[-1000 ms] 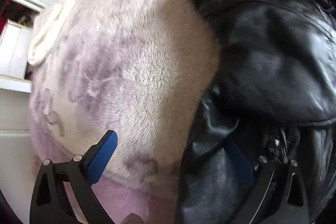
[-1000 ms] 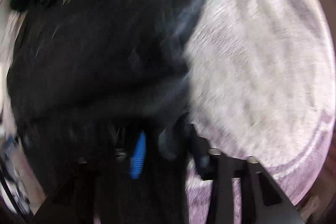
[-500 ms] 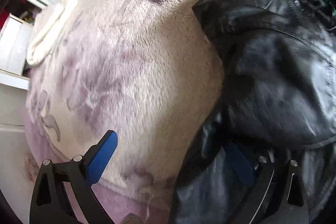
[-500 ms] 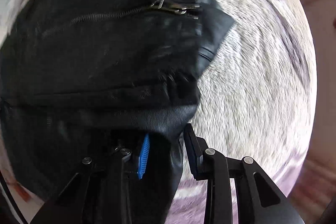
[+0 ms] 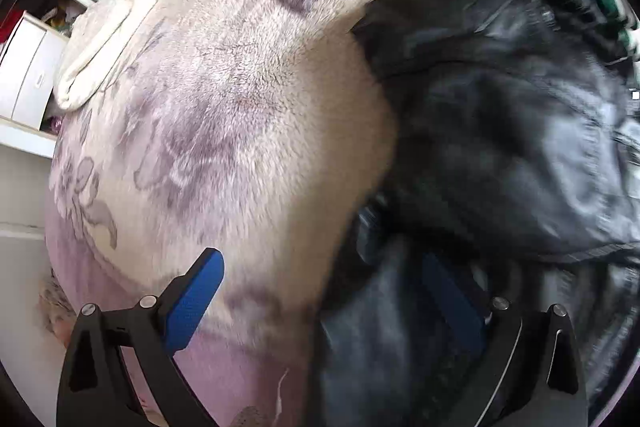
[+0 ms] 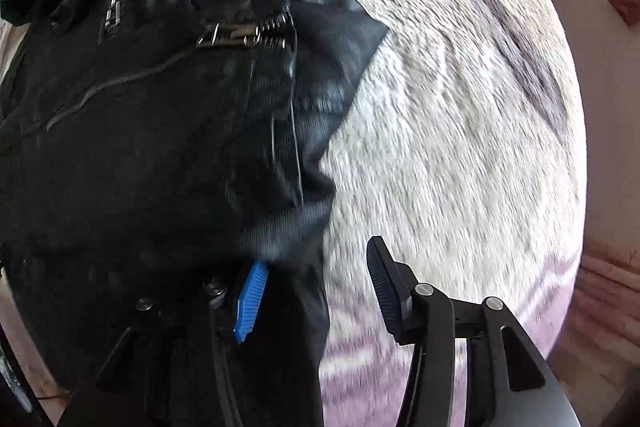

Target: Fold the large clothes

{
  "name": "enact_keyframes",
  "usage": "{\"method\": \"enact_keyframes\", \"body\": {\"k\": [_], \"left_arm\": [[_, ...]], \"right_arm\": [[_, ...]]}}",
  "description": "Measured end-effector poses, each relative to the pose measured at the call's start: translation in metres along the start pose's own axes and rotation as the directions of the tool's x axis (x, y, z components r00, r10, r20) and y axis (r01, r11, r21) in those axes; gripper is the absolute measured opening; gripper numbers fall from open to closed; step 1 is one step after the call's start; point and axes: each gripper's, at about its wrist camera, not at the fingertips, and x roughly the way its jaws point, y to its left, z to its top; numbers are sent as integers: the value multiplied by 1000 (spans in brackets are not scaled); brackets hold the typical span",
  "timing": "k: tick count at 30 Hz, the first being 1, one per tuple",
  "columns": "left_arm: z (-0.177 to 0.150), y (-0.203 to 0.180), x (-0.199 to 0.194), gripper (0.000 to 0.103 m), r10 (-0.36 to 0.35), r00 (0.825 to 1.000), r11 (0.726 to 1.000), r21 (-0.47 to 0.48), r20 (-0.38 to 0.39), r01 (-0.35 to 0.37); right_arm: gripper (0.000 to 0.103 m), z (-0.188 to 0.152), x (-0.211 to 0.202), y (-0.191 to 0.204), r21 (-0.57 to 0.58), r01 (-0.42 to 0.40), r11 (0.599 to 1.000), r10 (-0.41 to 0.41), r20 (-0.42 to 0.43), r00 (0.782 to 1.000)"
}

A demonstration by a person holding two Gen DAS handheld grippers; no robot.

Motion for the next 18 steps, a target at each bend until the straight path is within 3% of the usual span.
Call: {"method": "enact_keyframes", "body": {"k": [4, 7, 11, 15, 18], "left_arm": [[-18, -16, -32, 103, -48, 999, 998, -30, 6, 48], [-29, -33, -43, 103, -60, 998, 998, -26, 10, 60], [-49, -59, -62, 103, -37, 999, 999, -17, 12, 37], [-81, -89, -99, 103, 8, 1000, 1000, -16, 2, -8], [-107, -115, -128, 103, 35, 999, 999, -16, -18, -36]], "right_arm": [[52, -21, 4, 0, -5, -66, 998, 65, -104, 992], [52, -47, 29, -1, -72, -34, 997, 21, -179, 984], [52, -54, 25, 5, -180, -29, 983, -4, -181, 984], [52, -61, 4, 1, -188, -138, 972, 94, -227, 969], [52, -59, -42, -46, -229, -224, 947, 174, -217, 960]]}}
